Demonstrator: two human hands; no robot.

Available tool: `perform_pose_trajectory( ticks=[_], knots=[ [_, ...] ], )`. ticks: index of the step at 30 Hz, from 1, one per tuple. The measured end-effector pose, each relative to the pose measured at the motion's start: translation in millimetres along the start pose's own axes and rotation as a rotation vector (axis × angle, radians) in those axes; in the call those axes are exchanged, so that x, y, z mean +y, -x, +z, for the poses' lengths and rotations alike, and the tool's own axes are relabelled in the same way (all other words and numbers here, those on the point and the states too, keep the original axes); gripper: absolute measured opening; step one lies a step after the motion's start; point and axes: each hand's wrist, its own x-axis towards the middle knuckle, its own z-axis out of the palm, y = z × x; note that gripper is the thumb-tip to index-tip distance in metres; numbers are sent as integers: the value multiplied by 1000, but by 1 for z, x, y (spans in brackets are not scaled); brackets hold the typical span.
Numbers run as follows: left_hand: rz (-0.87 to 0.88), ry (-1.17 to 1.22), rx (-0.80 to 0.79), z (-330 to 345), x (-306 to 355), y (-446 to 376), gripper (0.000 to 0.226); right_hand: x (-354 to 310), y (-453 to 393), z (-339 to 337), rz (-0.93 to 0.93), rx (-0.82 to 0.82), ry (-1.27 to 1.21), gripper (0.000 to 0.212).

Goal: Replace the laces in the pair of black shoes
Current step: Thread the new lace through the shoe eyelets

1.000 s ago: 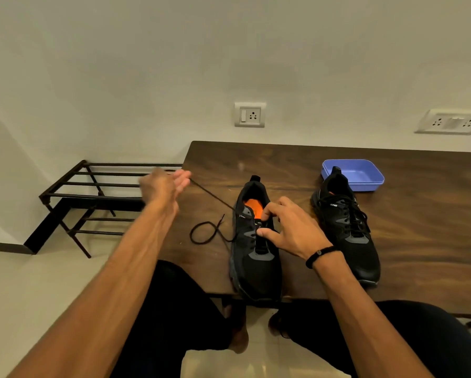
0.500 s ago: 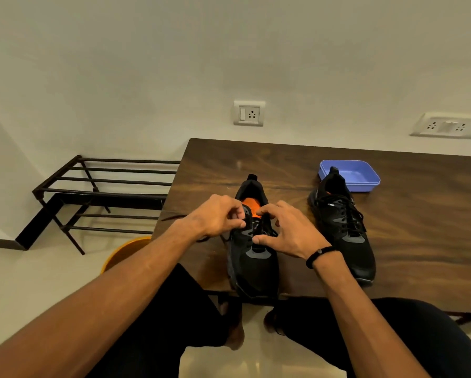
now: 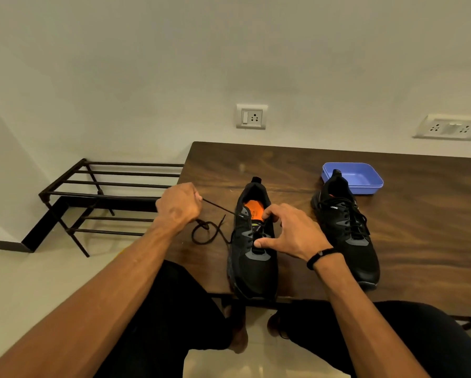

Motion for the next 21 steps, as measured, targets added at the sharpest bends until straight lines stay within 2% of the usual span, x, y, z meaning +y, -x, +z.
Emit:
perform_pose_trajectory(
  ticks=[3, 6, 7, 9, 10, 12, 14, 18, 21],
  knots=[
    [28, 10, -6, 3, 6, 6, 8, 0, -1, 2, 0, 10, -29, 61],
    [121, 45, -17, 4, 13, 13, 24, 2, 1, 6, 0, -1, -63, 63],
    [141, 105, -75, 4, 16, 16, 20, 2, 2, 7, 3, -7, -67, 63],
    [154, 243, -362, 3, 23, 19, 11, 0, 0, 7, -1, -10, -68, 65],
    [188, 261, -497, 5, 26, 21, 12, -1, 1, 7, 5, -8, -76, 66],
    [257, 226, -639, 4, 33, 25, 21, -1, 2, 1, 16, 1, -94, 69],
    [273, 223, -648, 8, 38, 27, 23, -1, 2, 0, 16, -3, -100, 70],
    [240, 321, -555, 9, 42, 30, 16, -4, 5, 2, 4, -17, -114, 71],
    [150, 553, -598, -5, 41, 28, 25, -6, 6, 3, 17, 3, -194, 64]
  ],
)
